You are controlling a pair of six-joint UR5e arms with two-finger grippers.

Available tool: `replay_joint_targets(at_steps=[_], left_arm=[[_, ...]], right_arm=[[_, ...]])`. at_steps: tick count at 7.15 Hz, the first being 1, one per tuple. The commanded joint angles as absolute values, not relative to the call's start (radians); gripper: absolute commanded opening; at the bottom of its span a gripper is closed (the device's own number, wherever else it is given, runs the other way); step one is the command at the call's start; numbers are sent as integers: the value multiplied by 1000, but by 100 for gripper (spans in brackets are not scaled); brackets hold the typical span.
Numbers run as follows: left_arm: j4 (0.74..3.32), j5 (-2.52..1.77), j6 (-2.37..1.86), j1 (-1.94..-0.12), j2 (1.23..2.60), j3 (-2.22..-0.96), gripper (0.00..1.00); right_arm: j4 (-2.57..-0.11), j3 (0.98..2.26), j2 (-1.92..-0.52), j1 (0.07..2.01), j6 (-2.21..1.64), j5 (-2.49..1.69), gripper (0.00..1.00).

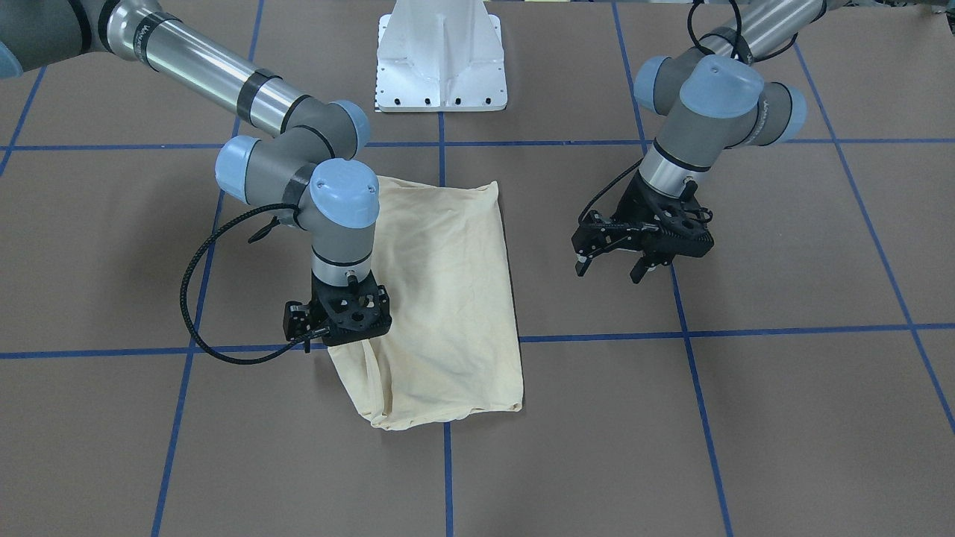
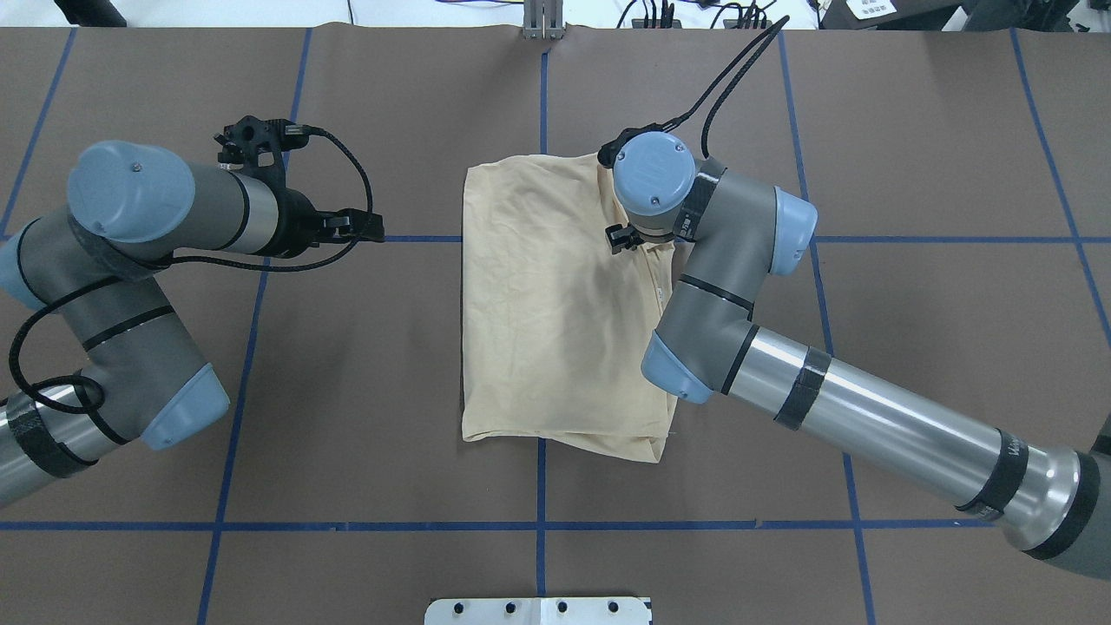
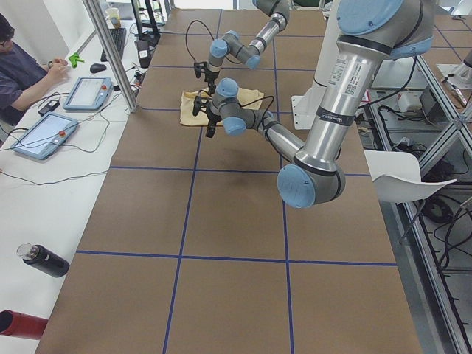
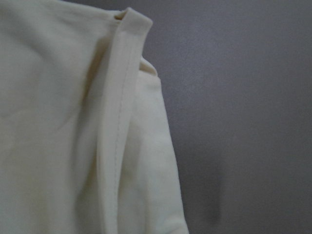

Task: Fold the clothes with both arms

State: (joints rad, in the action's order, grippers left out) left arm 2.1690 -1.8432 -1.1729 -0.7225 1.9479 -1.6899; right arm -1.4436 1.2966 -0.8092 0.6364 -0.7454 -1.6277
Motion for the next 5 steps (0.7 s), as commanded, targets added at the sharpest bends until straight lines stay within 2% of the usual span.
replay_joint_targets(at_steps=[1, 5], left_arm=[[2189, -1842, -1177, -723, 1948, -1678, 99], [2189, -1845, -1183, -723, 1953, -1684, 99]], right_arm=[[-1443, 1292, -815, 695, -683, -1675, 100], [-1439, 1331, -825, 735, -660, -1784, 100]])
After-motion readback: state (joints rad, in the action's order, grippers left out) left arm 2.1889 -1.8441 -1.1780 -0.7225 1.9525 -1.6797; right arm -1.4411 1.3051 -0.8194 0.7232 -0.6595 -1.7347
